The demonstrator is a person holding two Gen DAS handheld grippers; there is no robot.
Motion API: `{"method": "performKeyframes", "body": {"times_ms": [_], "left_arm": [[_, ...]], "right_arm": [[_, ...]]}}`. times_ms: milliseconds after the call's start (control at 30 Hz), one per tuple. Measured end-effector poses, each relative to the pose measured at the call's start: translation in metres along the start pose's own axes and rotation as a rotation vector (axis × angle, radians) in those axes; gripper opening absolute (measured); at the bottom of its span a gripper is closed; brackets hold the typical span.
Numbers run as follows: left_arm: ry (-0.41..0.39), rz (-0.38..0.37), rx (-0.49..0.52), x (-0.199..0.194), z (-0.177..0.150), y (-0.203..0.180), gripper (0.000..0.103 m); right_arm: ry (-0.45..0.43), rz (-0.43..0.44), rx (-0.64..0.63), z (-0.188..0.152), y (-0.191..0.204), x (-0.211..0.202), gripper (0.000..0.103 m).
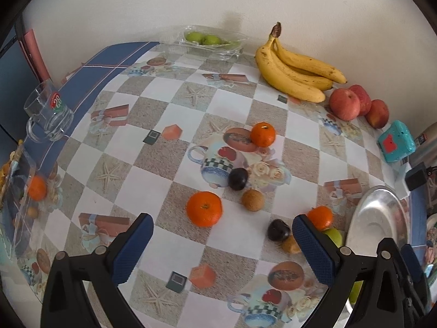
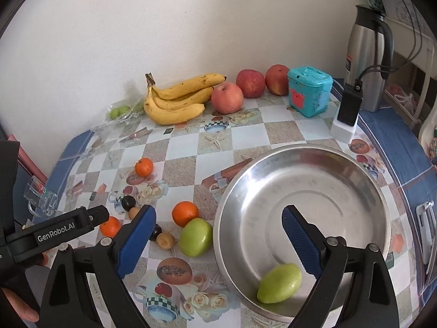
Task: Organize fruits
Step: 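Move the left gripper toward the orange tangerine while the right gripper moves off the plate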
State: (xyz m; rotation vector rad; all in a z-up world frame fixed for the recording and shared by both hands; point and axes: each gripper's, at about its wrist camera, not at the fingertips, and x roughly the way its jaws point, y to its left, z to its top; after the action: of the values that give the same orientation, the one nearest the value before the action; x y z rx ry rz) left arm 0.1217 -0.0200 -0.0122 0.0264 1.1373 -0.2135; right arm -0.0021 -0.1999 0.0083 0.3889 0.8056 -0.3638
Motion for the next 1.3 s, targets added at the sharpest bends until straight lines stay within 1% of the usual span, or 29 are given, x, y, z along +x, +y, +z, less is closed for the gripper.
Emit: {"method": "performKeyframes", "body": {"times_ms": [100, 167, 333, 467, 633, 767, 833, 933, 1033, 1233, 1300], "left_arm": [[0.001, 0.022, 0.005, 0.007, 0.003, 0.005, 0.103], [0.0, 0.034, 0.009, 0.011, 0.005, 0.009, 0.103], [-0.003, 0.063, 0.005, 0.021, 0.013, 0.019, 0.103], [0.013, 0.068, -0.04, 0.032, 0.019, 0.031, 0.103], [0.03, 0.072, -0.066, 0.041, 0.022, 0.04, 0.103], [0.038, 0.074, -0.079, 0.045, 0.02, 0.043, 0.103], [0.04, 0.067, -0.072, 0.046, 0.019, 0.042, 0.103], [0.056, 0.046, -0.041, 0.049, 0.017, 0.035, 0.103], [0.074, 0.032, -0.019, 0.052, 0.015, 0.028, 0.103], [0.065, 0.026, -0.003, 0.05, 0.015, 0.024, 0.103], [0.064, 0.03, 0.004, 0.05, 0.015, 0.024, 0.103]], "right_arm": [[0.019, -0.001, -0.024, 0.003, 0.007, 0.008, 0.094], [0.031, 0.001, -0.033, 0.006, 0.011, 0.014, 0.1], [0.051, 0.001, -0.038, 0.013, 0.019, 0.027, 0.1], [0.076, 0.007, -0.055, 0.019, 0.025, 0.039, 0.1], [0.117, 0.018, -0.06, 0.024, 0.029, 0.05, 0.1], [0.167, 0.013, -0.066, 0.022, 0.033, 0.058, 0.1], [0.19, 0.021, -0.055, 0.019, 0.033, 0.062, 0.1], [0.218, 0.073, -0.027, 0.014, 0.032, 0.063, 0.1], [0.224, 0.096, -0.031, 0.011, 0.035, 0.061, 0.1], [0.227, 0.099, -0.08, 0.008, 0.039, 0.059, 0.1], [0.21, 0.086, -0.083, 0.009, 0.038, 0.056, 0.1]]}}
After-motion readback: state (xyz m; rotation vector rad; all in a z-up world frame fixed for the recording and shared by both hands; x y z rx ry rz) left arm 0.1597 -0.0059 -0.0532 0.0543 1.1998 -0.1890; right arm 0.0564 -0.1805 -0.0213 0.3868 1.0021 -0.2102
